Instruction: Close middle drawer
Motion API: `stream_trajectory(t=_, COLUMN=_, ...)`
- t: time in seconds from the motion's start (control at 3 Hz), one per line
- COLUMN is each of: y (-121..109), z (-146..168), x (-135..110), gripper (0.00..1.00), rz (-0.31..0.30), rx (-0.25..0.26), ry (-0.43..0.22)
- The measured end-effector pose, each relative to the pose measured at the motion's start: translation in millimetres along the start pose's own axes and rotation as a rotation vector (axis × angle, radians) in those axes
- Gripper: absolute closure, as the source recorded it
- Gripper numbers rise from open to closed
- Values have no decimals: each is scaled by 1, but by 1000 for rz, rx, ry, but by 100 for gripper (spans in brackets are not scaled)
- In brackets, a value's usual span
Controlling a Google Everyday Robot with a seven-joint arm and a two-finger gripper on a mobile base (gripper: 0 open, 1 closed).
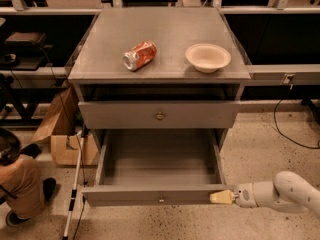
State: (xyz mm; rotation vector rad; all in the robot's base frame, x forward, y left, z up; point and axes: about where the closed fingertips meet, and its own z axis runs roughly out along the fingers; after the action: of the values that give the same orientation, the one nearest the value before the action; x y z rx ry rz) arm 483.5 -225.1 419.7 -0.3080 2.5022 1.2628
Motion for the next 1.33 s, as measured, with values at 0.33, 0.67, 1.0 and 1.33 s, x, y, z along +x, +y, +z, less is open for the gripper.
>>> stream_trajectory(t=0.33, y=-6, z=1, x=-9, gripper=100, rz=34, rx=3, ry=-17)
stream_trajectory(t=0.67, y=-7, z=1, x=-14, gripper=100, rz=47, rx=5, ry=-26)
stream_trajectory(t=1.0, y=-3, z=2, x=-27, gripper=100, rz=60, rx=9, ry=-42)
stream_trajectory(t=1.33, y=5, z=6, x=-49, gripper=100, rz=65, rx=12, ry=-58)
